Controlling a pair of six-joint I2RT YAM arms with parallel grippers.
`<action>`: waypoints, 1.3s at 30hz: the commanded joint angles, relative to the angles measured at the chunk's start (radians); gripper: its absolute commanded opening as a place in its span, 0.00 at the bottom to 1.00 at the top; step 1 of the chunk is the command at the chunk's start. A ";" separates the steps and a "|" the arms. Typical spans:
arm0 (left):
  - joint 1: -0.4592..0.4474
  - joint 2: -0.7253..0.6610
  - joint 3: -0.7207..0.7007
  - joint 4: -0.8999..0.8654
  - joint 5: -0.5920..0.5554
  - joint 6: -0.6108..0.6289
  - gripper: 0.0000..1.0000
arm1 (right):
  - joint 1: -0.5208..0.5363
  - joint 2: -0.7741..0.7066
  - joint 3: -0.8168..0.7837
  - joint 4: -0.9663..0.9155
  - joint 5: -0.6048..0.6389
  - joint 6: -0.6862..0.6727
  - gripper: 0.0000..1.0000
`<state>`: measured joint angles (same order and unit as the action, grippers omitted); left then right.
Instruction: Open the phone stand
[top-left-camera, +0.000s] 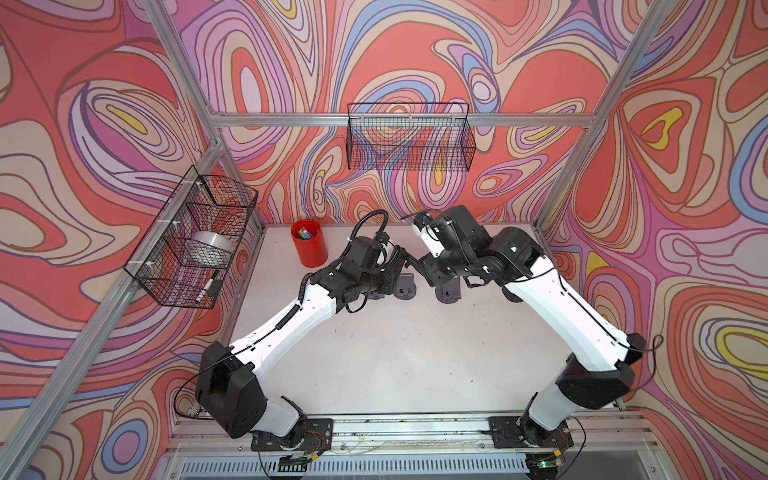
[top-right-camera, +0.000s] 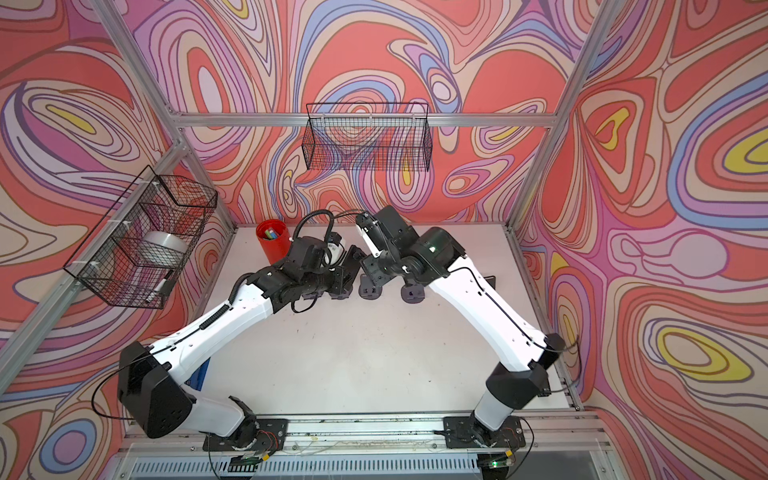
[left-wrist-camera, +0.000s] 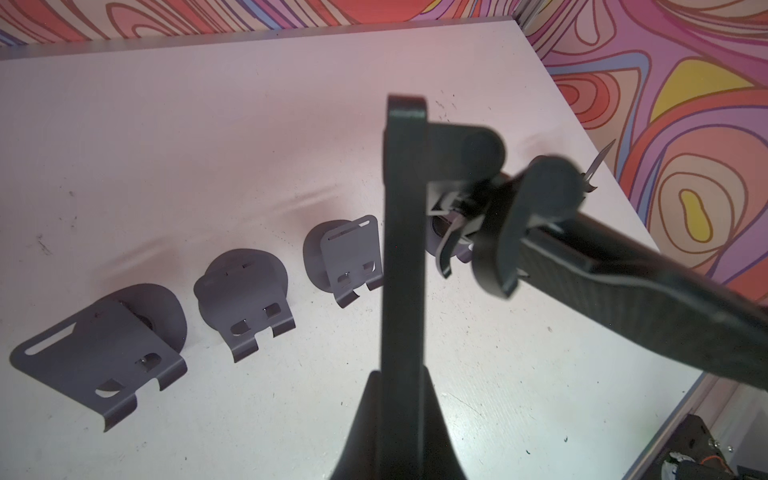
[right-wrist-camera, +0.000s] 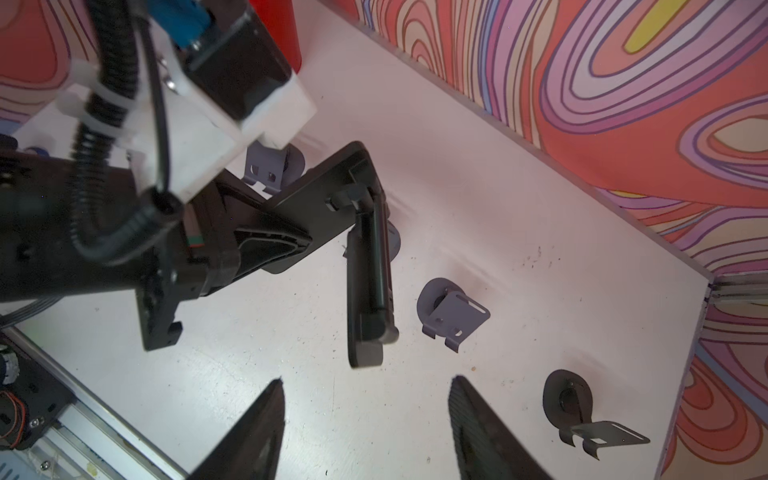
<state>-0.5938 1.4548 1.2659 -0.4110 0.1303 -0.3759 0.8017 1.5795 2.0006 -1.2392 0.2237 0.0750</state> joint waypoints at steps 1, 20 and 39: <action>0.029 -0.057 -0.028 0.156 0.081 -0.128 0.00 | 0.002 -0.124 -0.120 0.159 0.029 0.069 0.64; 0.081 -0.101 -0.035 0.398 0.350 -0.571 0.00 | -0.174 -0.398 -0.666 0.826 -0.252 0.054 0.53; 0.111 -0.065 -0.014 0.481 0.509 -0.756 0.00 | -0.359 -0.278 -0.635 0.984 -0.716 -0.073 0.36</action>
<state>-0.4892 1.4010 1.2110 -0.0029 0.6106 -1.1088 0.4465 1.2724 1.3319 -0.2871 -0.3897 0.0154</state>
